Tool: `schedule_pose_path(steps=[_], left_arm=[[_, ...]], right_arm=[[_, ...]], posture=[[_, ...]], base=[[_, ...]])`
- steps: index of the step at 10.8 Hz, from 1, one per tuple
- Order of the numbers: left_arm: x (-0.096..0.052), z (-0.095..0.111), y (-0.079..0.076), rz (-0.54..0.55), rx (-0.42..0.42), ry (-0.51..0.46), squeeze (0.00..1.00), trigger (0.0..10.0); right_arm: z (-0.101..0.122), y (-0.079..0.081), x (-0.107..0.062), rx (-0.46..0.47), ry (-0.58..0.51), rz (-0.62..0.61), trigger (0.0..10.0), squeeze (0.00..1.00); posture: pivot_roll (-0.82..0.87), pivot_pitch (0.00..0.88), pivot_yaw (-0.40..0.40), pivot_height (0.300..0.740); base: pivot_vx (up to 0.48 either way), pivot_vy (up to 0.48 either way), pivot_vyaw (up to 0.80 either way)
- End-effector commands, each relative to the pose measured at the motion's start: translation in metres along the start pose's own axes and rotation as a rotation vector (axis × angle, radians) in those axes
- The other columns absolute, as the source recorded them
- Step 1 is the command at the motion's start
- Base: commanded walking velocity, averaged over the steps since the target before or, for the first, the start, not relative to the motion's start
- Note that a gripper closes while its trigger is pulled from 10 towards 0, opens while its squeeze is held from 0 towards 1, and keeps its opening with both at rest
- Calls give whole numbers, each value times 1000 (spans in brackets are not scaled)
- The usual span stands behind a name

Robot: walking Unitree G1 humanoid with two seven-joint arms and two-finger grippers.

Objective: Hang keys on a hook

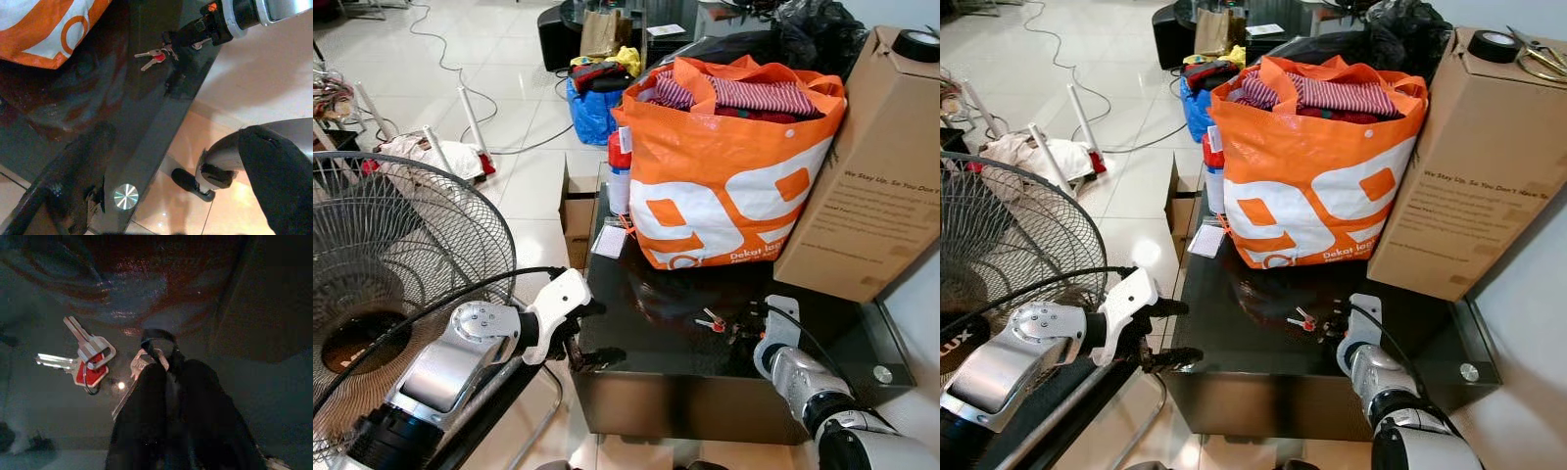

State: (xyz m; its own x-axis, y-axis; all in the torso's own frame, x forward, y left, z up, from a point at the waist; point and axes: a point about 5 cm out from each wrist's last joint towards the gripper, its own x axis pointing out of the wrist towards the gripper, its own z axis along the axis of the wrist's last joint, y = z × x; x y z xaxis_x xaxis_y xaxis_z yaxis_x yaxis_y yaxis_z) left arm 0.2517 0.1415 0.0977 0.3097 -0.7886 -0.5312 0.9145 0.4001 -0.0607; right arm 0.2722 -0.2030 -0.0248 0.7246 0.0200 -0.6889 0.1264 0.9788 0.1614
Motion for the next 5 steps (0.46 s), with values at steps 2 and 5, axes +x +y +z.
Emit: schedule_pose_path(steps=[2, 5], left_arm=[[-3, 6, 3, 10, 17, -8, 0, 10000], [-3, 8, 5, 12, 23, -10, 0, 10000]], right_arm=[[-2, -4, -1, 33, -5, -18, 1922, 0], [0, -3, 0, 42, -17, -19, 588, 0]], posture=[[16, 9, 21, 740], [16, 0, 27, 740]], base=[[0, 0, 0], [0, 0, 0]])
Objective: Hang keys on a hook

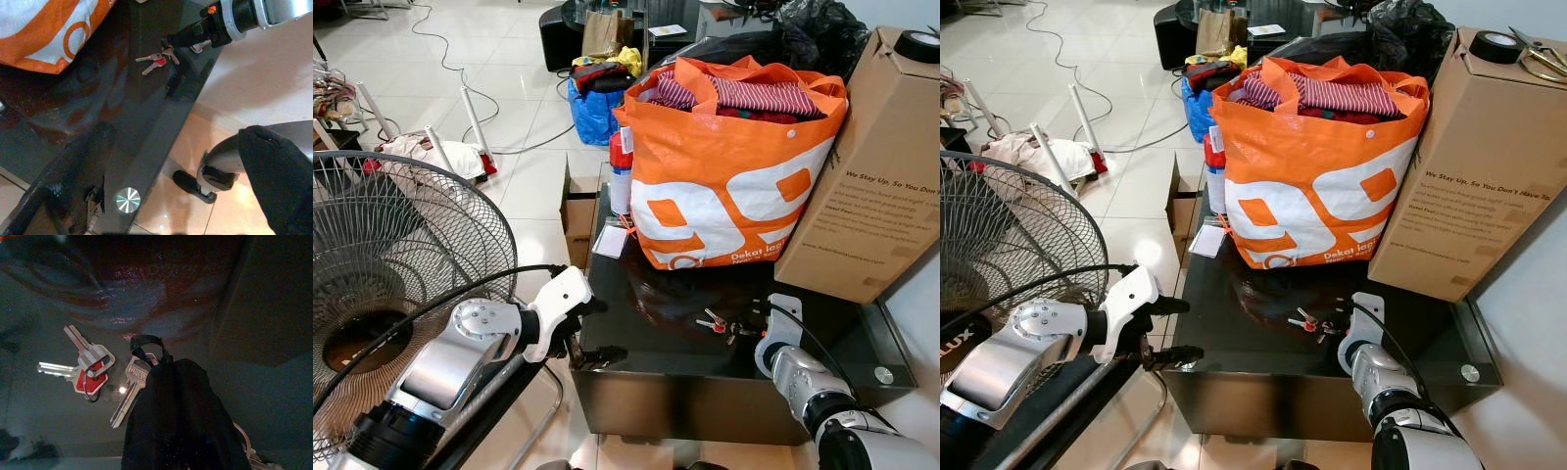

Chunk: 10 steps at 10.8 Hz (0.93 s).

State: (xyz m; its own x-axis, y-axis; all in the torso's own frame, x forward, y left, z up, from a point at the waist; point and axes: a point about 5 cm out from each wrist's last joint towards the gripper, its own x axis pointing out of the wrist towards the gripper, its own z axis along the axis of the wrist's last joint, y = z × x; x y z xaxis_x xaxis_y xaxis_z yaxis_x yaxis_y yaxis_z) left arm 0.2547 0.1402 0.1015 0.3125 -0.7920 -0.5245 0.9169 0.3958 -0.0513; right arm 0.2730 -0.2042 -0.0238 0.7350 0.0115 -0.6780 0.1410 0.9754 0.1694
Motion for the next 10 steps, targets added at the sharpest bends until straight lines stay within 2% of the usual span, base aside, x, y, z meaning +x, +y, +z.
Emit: schedule_pose_path(steps=[1, 2, 4, 6, 7, 8, 9, 10], left_arm=[[-3, 4, 4, 11, 13, -2, 0, 10000], [-3, 4, 5, 12, 16, -2, 0, 10000], [-1, 6, 7, 17, 23, -4, 0, 10000], [0, 8, 12, 107, 17, -60, 0, 10000], [0, 10, 13, 211, 5, -129, 0, 10000], [0, 11, 13, 229, 1, -142, 0, 10000], [-3, 14, 17, 324, -6, -190, 0, 10000], [-10, 26, 24, 469, 0, -259, 0, 10000]], right_arm=[[-1, -2, 0, 26, -1, -14, 549, 0], [-1, -2, 0, 30, -3, -14, 39, 0], [-1, -3, -1, 45, -13, -18, 0, 0], [1, -7, -2, 93, -62, -29, 0, 0], [7, -8, -5, 112, -142, -3, 0, 0], [9, -7, -6, 115, -158, 8, 0, 0], [14, -6, -13, 119, -235, 28, 0, 0], [28, -1, -34, 119, -360, 50, 0, 0]], posture=[[16, 0, 28, 740], [14, 0, 32, 740], [4, 0, 41, 740], [-28, 0, 54, 740], [-55, 0, 65, 740], [-55, 0, 65, 740], [-80, 0, 72, 740], [-84, 0, 71, 740]], base=[[0, 0, 0], [0, 0, 0], [0, 0, 0], [0, 0, 0], [0, 0, 0], [0, 0, 0], [0, 0, 0], [0, 0, 0]])
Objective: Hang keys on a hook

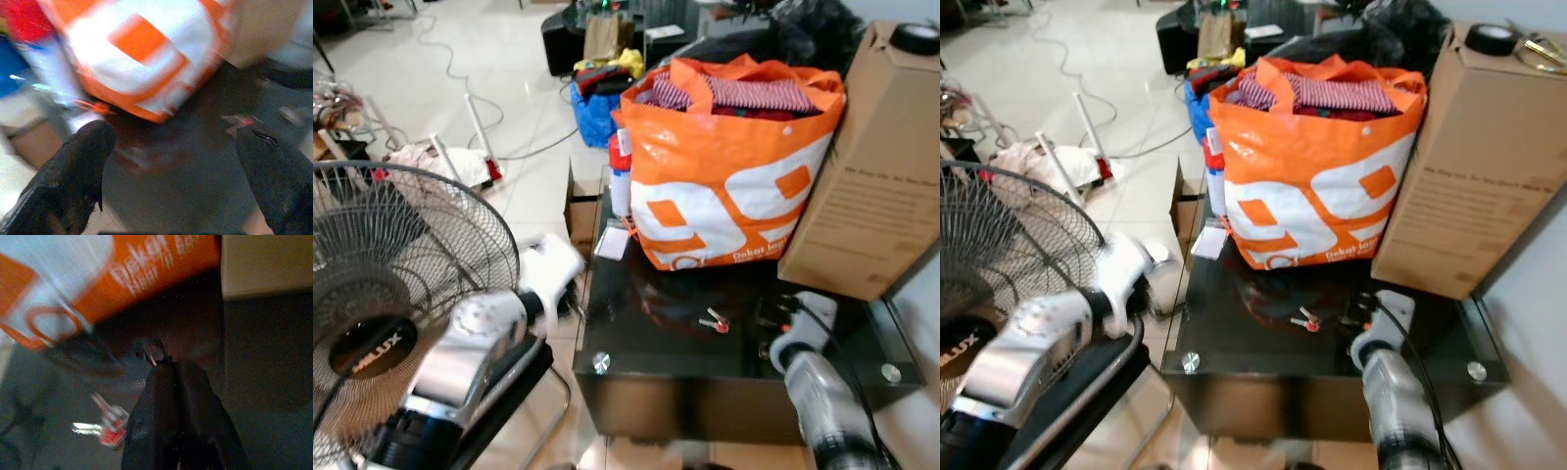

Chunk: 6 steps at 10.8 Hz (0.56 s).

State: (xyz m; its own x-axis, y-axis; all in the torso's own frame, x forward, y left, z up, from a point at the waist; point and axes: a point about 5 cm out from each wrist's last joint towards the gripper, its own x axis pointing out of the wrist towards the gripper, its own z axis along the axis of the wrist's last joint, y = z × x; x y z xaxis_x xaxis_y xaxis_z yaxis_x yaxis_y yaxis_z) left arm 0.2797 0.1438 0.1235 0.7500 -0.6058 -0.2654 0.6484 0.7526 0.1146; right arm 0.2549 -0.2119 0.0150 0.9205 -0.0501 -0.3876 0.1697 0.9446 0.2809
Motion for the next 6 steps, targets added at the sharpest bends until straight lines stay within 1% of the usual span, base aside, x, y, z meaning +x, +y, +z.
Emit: schedule_pose_path(steps=[1, 2, 3, 4, 5, 6], left_arm=[[-3, 12, 10, 125, 19, -47, 0, 10000], [-3, 13, 13, 171, 14, -56, 0, 10000], [-7, 12, 18, 292, 1, -74, 0, 10000], [-11, 9, 20, 349, 3, -68, 0, 10000], [-15, 7, 19, 400, 2, -55, 0, 10000], [-15, 7, 19, 415, 4, -56, 0, 10000]], right_arm=[[33, 17, -4, -3, -117, 40, 0, 0], [42, 22, -8, -7, -148, 48, 0, 0], [62, 40, -14, -41, -214, 80, 4627, 0], [69, 48, -15, -56, -228, 83, 10000, 0], [72, 54, -16, -63, -218, 75, 10000, 0], [72, 55, -16, -64, -209, 72, 10000, 0]], posture=[[-86, 0, 58, 740], [-84, 0, 54, 740], [-60, 0, 25, 740], [-45, 0, 11, 740], [-24, 0, -5, 740], [-13, 0, -12, 740]], base=[[0, 0, 0], [0, 0, 0], [0, 0, 0], [0, 0, 0], [0, 0, 0], [0, 0, 0]])
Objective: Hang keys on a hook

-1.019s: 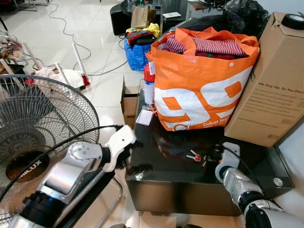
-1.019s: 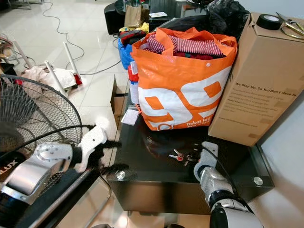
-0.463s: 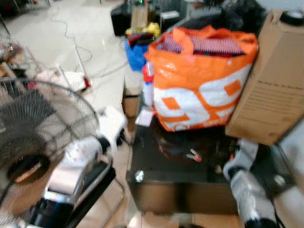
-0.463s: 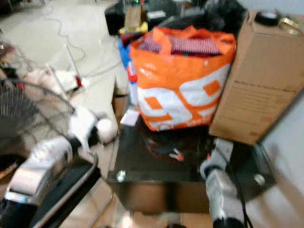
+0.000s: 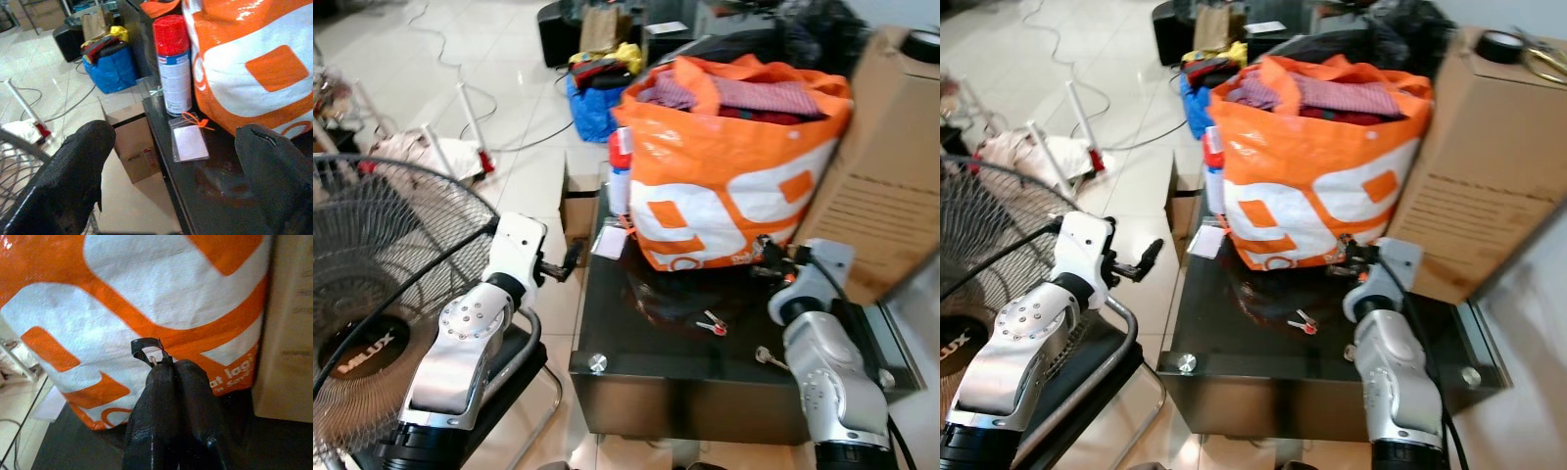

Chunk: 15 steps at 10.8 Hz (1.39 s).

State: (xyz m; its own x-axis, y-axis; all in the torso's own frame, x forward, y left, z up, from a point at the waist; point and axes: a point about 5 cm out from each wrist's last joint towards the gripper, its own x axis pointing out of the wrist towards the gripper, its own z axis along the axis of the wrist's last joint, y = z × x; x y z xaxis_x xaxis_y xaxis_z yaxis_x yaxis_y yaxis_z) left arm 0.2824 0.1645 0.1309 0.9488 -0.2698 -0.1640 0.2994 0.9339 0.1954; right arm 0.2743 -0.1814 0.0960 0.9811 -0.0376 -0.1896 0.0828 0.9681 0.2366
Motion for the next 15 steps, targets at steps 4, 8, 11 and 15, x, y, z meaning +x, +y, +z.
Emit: schedule_pose_path(steps=[4, 8, 11, 15], left_arm=[[-1, 0, -5, 6, 12, -2, 0, 10000], [1, -1, -7, 8, 6, 0, 0, 10000], [3, -1, -8, 1, 6, -1, 0, 10000], [3, -2, -8, 16, -2, 1, 0, 10000]], right_arm=[[10, 3, -1, -75, -14, -18, 10000, 0], [12, 3, 0, -133, -5, -17, 10000, 0], [17, 1, 3, -176, -8, -33, 10000, 0], [20, 4, 4, -208, -10, -11, 10000, 0]], posture=[[-32, 0, 0, 740], [-35, 0, -7, 740], [-38, 0, -15, 740], [-27, 0, -33, 740]], base=[[-247, 0, 0], [-247, 0, 0], [-164, 0, 0], [0, 0, 0]])
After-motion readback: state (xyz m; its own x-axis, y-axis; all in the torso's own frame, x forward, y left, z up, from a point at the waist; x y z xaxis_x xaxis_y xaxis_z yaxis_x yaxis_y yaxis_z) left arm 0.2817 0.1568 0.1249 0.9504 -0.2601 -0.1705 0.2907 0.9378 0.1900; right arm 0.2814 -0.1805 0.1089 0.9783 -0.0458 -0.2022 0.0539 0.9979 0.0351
